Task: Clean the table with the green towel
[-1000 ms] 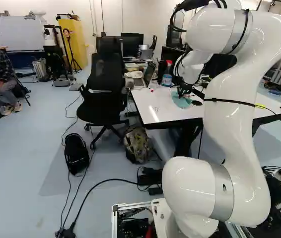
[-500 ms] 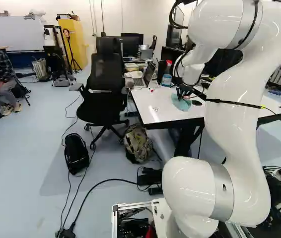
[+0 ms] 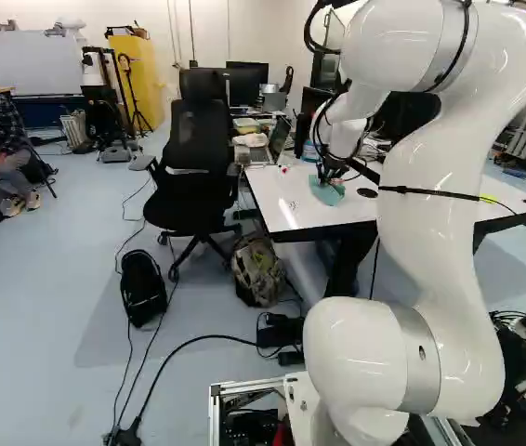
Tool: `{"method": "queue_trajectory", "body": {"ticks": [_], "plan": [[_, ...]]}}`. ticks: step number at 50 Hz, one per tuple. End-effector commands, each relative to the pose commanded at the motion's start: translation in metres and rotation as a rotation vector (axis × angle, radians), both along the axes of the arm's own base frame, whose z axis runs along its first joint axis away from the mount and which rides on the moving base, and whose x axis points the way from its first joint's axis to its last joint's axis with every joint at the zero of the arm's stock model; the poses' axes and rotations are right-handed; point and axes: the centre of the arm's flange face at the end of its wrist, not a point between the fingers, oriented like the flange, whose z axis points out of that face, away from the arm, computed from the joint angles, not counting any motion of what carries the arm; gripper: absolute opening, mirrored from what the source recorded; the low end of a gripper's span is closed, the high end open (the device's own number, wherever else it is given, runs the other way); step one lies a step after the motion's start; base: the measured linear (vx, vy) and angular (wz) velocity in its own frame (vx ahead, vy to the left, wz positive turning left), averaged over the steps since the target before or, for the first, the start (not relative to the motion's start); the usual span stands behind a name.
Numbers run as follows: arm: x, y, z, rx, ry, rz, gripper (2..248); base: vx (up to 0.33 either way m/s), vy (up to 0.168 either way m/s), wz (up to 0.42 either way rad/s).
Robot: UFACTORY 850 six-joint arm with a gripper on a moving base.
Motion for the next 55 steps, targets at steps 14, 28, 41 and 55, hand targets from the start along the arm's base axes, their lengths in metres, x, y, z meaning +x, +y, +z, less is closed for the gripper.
{"method": "queue_trajectory", "body": {"ticks": [14,28,41,55], "plan": [[0.002,0.025,0.000,0.001,0.003,0.039,36,0.000,0.000,0.000],[-0.018,0.033,0.002,0.005,0.017,0.045,36,0.000,0.000,0.000],[-0.040,0.022,0.005,0.007,0.024,0.017,36,0.000,0.000,0.000],[-0.062,0.007,0.021,0.001,0.005,-0.019,36,0.000,0.000,0.000]]}}
